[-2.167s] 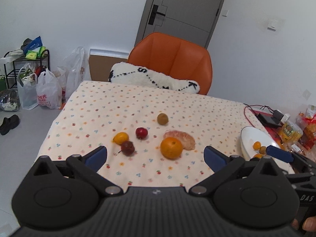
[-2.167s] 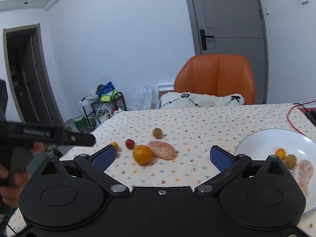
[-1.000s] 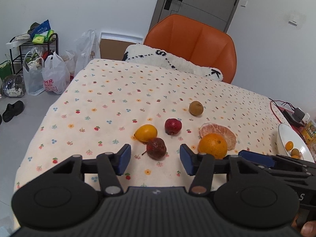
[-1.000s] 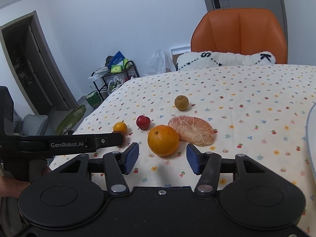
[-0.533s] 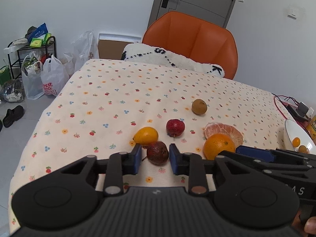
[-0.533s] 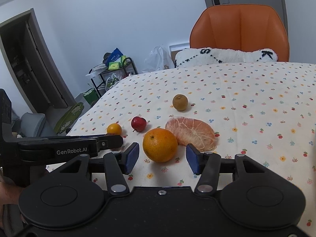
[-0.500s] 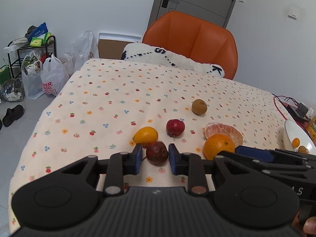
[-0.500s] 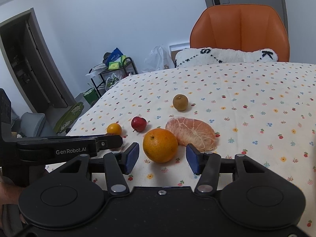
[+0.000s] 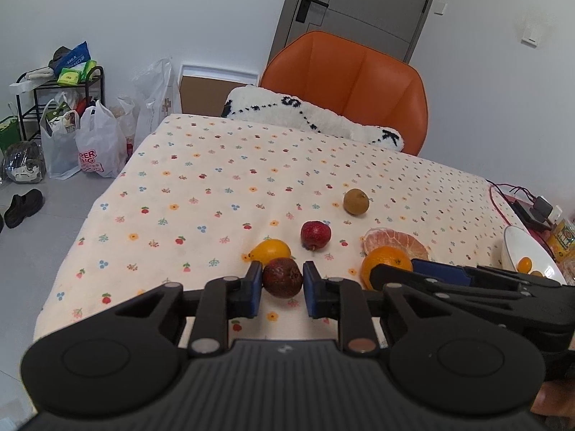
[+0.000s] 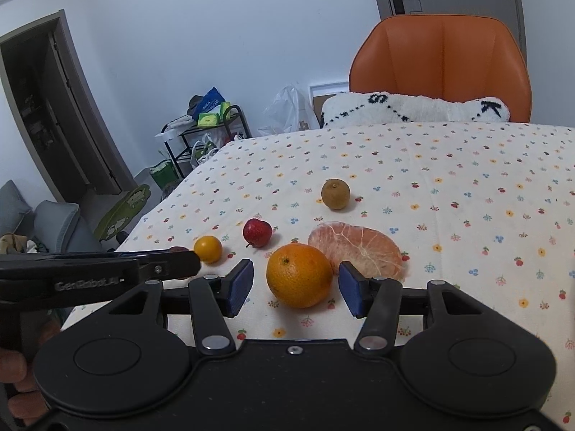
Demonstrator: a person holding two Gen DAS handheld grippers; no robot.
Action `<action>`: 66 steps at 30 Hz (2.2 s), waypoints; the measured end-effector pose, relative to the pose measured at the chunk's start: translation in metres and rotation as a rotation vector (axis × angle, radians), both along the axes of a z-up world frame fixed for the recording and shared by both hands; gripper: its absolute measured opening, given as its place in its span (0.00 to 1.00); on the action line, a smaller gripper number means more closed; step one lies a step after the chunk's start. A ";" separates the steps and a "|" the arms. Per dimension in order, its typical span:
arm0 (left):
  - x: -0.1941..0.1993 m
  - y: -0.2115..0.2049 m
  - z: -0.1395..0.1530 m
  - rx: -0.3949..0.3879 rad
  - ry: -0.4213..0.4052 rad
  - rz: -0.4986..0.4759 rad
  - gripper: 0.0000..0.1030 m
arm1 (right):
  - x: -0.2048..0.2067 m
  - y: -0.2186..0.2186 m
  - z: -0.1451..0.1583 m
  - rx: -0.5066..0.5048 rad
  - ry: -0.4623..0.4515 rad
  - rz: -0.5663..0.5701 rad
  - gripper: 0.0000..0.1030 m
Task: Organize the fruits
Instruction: 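Bring the right gripper around a large orange while the left gripper surrounds the dark red date, then close the right gripper on the orange while the left gripper grasps the date, lifting both, then carry the orange in the right tool and date in the left tool over the white plate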
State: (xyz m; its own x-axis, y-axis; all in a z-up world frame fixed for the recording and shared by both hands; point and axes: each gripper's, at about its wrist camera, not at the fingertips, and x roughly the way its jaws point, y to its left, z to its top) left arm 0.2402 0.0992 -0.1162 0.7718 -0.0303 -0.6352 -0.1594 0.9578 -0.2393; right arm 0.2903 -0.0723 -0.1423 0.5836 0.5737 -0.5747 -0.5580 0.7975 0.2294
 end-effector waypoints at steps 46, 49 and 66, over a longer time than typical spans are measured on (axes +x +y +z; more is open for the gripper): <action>-0.004 -0.151 0.049 0.009 -0.100 -0.275 0.22 | -0.064 -0.175 0.039 0.135 -0.097 -0.262 0.37; 0.000 -0.161 0.048 0.004 -0.095 -0.294 0.22 | -0.065 -0.189 0.034 0.130 -0.093 -0.289 0.37; 0.030 -0.215 0.037 0.014 -0.072 -0.403 0.22 | -0.051 -0.238 0.010 0.149 -0.046 -0.414 0.42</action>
State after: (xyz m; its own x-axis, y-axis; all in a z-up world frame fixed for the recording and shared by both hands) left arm 0.2699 -0.1155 -0.0797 0.7424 -0.3310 -0.5826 0.2462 0.9434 -0.2222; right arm 0.2397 -0.3099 -0.1321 0.8050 0.3605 -0.4712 -0.2105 0.9161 0.3411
